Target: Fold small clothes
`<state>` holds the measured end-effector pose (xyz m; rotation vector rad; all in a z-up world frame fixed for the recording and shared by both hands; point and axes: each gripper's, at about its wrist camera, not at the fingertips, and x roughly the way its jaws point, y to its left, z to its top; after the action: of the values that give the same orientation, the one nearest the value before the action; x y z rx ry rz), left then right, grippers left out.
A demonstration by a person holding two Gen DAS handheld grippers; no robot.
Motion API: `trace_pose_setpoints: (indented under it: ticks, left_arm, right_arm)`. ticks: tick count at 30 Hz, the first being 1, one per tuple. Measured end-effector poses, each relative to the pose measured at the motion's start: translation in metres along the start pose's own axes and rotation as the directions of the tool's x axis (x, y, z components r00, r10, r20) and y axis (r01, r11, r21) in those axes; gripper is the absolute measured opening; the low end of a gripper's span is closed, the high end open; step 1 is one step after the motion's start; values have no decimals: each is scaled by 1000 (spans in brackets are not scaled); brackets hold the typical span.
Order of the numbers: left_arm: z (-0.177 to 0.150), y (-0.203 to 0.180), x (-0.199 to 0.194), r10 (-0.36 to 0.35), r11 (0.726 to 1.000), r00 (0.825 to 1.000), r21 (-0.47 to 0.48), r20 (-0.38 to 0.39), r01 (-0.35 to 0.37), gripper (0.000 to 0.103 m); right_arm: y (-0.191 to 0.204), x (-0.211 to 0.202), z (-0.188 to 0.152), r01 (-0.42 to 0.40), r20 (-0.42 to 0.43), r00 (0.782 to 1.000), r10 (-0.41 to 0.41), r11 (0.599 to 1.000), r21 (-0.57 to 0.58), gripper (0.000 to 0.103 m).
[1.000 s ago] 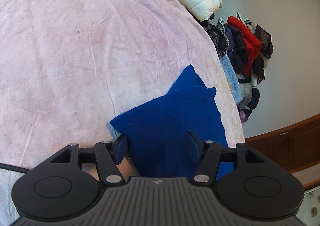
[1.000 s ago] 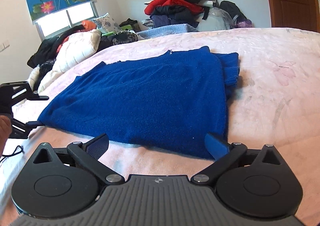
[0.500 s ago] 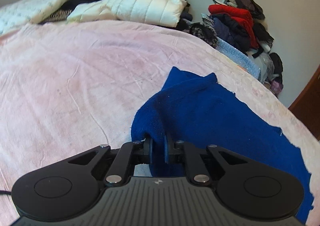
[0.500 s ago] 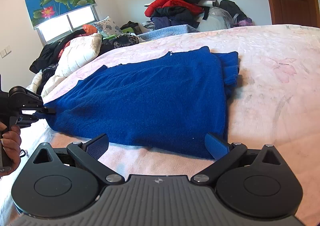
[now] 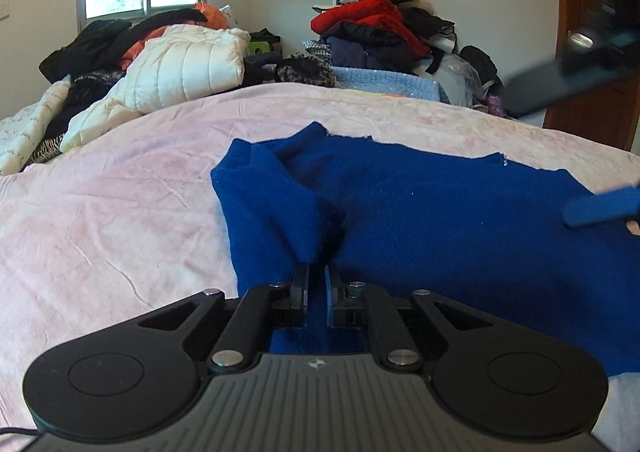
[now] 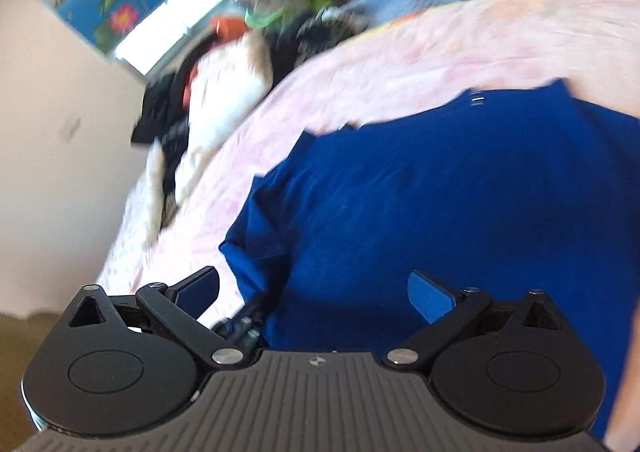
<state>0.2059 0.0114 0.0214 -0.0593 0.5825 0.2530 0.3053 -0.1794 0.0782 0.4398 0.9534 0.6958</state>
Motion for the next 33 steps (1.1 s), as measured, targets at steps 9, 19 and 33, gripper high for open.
trace_pose_setpoints:
  ticks: [9,19,33]
  left_arm:
    - [2,24,-3,62,996,998,-57,-7,-63,10]
    - [-9,94,-4,-38,869,997,-494,-61,3,79]
    - [15,101,39,-37,827,998,-562,-45,5,10]
  right_arm:
    - [73,104,32,-5,-189,982,-21,990,-138,99]
    - [70,119,21,-22,-230,973,-4,994,-110,99]
    - [94,140,52,-15,-216,976,-17,989,-146,100]
